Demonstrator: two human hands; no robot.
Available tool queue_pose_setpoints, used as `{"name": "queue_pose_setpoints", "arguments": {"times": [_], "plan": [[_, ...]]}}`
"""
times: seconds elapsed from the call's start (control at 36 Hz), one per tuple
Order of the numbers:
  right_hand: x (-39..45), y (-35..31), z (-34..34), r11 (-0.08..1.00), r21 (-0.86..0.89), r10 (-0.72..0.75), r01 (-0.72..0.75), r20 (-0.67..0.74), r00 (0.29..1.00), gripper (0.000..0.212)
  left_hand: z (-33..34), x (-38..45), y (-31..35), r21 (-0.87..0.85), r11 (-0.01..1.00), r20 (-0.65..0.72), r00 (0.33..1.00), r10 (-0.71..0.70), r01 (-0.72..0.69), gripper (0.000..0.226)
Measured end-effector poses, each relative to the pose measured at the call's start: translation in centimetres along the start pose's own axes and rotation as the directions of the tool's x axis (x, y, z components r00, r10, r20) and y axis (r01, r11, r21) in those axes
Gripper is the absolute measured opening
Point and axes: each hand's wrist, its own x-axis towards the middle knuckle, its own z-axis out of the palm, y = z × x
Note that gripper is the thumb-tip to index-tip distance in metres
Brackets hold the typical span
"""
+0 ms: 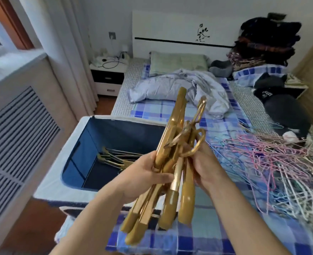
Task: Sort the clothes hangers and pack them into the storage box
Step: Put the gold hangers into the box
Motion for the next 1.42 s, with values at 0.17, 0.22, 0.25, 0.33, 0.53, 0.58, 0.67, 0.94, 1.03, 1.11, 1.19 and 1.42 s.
{"name": "queue_pose_setpoints", "arguments": {"times": [0.17, 0.22, 0.25, 0.33, 0.53, 0.58, 0.67, 0.94, 1.03, 1.11, 1.19, 1.42], "plan": [[4.5, -1.7, 0.9, 0.996, -0.092, 0.013, 0.0, 0.146, 0.989, 0.035, -8.5, -4.0, -0.7, 0.019, 0.996, -0.245, 0.967, -0.075, 0.082, 0.038], [6.2, -1.7, 1.8, 0.998, -0.056, 0.03, -0.018, 0.224, 0.974, 0.032, -11.3, -5.5, -0.9, -0.01, 0.995, -0.352, 0.931, -0.097, 0.1, 0.047], [6.9, -1.5, 2.3, 0.998, -0.063, 0.04, -0.024, 0.263, 0.964, 0.032, -12.6, -6.2, -1.0, -0.022, 0.992, -0.4, 0.909, -0.12, 0.121, 0.049], [8.8, -0.6, 3.7, 0.992, -0.118, 0.08, -0.039, 0.365, 0.928, 0.035, -15.1, -7.6, -1.4, -0.063, 0.984, -0.499, 0.849, -0.175, 0.166, 0.029], [11.8, 3.6, 4.8, 0.889, -0.448, 0.291, -0.096, 0.39, 0.873, 0.053, -17.1, -7.4, -2.1, -0.112, 0.951, -0.477, 0.825, -0.305, 0.287, 0.028], [12.0, 4.8, 4.9, 0.833, -0.536, 0.36, -0.138, 0.336, 0.87, 0.059, -17.4, -6.3, -2.3, -0.126, 0.944, -0.446, 0.832, -0.329, 0.306, 0.029], [11.8, 5.9, 4.8, 0.778, -0.595, 0.412, -0.203, 0.239, 0.879, 0.067, -18.0, -4.2, -2.8, -0.129, 0.93, -0.391, 0.844, -0.367, 0.345, 0.029], [9.6, 4.9, 9.7, 0.853, -0.482, 0.272, -0.202, 0.079, 0.959, 0.039, -18.0, 2.7, -2.1, -0.543, 0.786, -0.081, 0.914, -0.397, 0.294, 0.034], [9.0, 4.9, 14.0, 0.861, -0.503, 0.135, -0.081, 0.071, 0.988, 0.035, -17.5, 3.1, -1.2, -0.477, 0.839, -0.034, 0.949, -0.315, 0.261, 0.032], [8.6, 5.5, 18.3, 0.874, -0.485, 0.04, -0.034, 0.002, 0.999, 0.045, -18.7, 2.8, -0.5, -0.477, 0.849, -0.079, 0.951, -0.298, 0.226, 0.031], [8.4, 6.9, 21.4, 0.826, -0.562, -0.076, 0.04, -0.041, 0.996, 0.07, -20.9, 1.8, 0.0, -0.448, 0.873, -0.071, 0.966, -0.248, 0.192, 0.036], [9.1, 6.7, 23.4, 0.369, -0.916, 0.054, 0.156, 0.189, 0.98, 0.083, -24.4, 0.9, -0.4, -0.347, 0.894, -0.131, 0.929, -0.346, 0.284, 0.032]]}}
